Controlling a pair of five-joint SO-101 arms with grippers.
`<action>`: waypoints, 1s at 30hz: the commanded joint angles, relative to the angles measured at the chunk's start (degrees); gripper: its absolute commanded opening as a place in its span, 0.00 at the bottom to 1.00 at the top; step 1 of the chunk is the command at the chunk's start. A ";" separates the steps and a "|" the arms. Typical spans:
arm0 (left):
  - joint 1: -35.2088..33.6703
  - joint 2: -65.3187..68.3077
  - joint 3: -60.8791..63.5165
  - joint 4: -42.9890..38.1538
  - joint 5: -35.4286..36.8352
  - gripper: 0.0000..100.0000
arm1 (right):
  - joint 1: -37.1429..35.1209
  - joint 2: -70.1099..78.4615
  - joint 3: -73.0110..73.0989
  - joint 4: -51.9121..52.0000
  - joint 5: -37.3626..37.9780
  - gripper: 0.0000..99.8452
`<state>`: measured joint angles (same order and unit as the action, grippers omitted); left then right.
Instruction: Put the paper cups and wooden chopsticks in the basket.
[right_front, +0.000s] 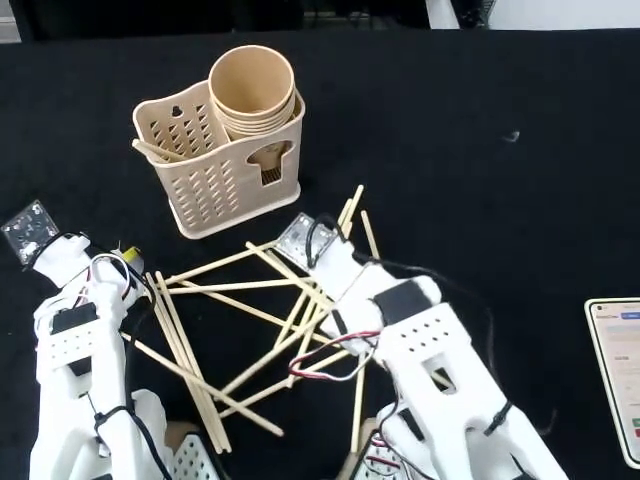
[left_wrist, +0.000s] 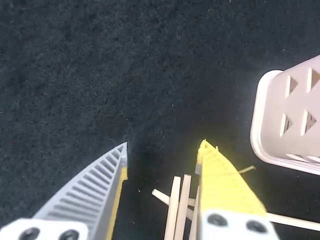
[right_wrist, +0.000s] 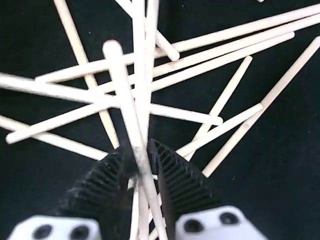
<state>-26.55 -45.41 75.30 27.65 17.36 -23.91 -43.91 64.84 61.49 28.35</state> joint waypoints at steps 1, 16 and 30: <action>-0.13 -1.05 -0.84 -0.97 0.35 0.23 | 1.14 0.48 0.22 -1.76 0.53 0.01; -0.13 -1.05 -0.92 -1.05 0.35 0.23 | 1.14 7.78 2.68 -3.87 0.62 0.14; -0.22 -1.05 -0.92 -1.05 0.26 0.23 | 1.58 5.32 -10.15 6.15 0.09 0.01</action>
<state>-26.55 -45.41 75.30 27.47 17.36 -23.82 -34.95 61.23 62.11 28.44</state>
